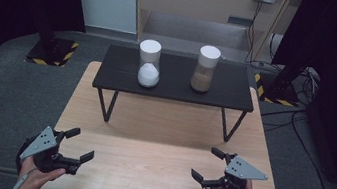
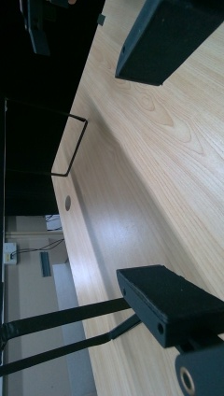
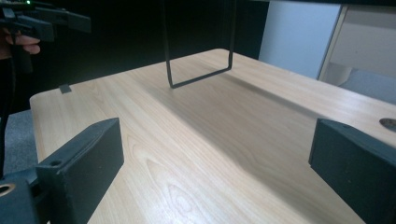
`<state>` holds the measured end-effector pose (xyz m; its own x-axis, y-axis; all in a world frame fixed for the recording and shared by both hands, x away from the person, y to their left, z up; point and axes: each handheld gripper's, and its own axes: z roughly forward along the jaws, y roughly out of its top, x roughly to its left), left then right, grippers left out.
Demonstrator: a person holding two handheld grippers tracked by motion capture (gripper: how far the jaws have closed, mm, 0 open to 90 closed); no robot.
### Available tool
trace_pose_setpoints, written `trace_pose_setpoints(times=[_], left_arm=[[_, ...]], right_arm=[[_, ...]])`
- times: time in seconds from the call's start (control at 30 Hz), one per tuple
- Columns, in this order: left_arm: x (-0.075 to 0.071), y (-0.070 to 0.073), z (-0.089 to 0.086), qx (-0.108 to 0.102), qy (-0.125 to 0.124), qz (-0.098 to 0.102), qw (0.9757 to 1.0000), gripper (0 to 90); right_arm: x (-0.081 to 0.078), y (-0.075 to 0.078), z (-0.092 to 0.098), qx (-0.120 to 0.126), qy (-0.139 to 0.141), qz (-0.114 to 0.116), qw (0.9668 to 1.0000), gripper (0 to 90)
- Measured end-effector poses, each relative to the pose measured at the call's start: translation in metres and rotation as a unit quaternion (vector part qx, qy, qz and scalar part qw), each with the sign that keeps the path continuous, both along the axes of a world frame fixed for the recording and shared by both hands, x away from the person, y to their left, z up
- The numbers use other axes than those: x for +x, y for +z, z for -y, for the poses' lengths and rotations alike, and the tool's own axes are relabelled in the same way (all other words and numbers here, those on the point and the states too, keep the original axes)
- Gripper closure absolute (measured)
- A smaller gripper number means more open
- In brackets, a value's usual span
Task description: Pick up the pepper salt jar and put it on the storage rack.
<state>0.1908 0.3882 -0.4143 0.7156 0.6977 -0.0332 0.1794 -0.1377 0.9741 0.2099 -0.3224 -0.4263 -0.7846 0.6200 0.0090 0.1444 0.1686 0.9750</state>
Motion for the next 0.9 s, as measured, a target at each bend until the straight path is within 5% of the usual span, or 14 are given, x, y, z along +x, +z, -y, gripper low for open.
trace_pose_setpoints(times=[0.3, 0.9], left_arm=[[0.000, 0.001, 0.000, 0.004, -0.004, 0.005, 1.0000, 4.1], [-0.005, -0.001, 0.000, -0.001, 0.014, 0.016, 0.9998, 4.4]], right_arm=[[0.001, -0.006, -0.002, -0.013, -0.006, -0.009, 0.9999, 3.5], [0.000, -0.014, 0.007, 0.013, -0.031, -0.018, 0.9993, 3.3]])
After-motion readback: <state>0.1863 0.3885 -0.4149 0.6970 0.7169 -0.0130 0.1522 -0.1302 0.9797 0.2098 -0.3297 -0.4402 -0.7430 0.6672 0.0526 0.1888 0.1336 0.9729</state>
